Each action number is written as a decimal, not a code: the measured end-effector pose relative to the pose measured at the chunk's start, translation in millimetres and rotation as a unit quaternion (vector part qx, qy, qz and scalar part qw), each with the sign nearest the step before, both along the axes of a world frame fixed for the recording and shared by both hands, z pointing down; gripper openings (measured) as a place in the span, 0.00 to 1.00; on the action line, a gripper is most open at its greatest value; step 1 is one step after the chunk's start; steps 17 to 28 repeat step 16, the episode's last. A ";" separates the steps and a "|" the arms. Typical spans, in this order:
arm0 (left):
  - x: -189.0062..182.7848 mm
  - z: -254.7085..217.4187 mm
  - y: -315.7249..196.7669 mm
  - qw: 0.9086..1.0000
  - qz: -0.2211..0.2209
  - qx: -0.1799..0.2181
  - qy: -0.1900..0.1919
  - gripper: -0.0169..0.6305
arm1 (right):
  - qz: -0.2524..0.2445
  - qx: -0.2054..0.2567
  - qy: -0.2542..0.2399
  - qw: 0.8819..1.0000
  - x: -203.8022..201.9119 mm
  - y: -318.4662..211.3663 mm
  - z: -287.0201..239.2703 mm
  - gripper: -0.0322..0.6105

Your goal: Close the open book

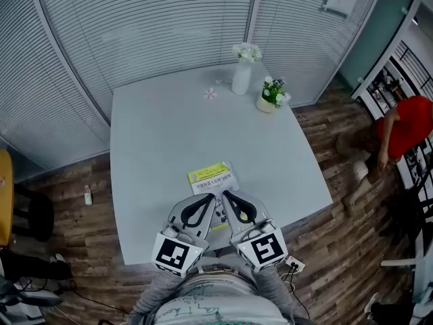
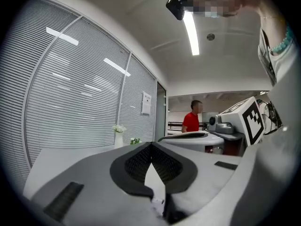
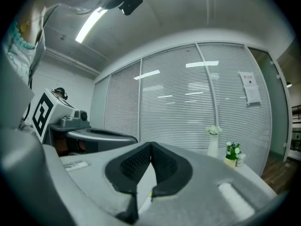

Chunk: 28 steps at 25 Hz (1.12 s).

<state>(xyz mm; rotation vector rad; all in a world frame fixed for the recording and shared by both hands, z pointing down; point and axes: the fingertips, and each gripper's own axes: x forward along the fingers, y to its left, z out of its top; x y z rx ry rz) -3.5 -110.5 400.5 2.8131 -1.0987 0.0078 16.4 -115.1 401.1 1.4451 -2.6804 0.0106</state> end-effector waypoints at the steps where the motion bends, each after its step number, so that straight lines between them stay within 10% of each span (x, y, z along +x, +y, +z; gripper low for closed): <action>1: -0.3 1.0 -0.1 1.000 -0.001 -0.003 0.000 0.02 | 0.000 0.000 0.001 1.000 -0.1 0.0 0.1 0.05; 28: 7.0 3.7 2.4 1.000 0.000 -0.005 0.000 0.02 | 0.004 -0.004 0.004 1.000 9.9 4.0 4.0 0.05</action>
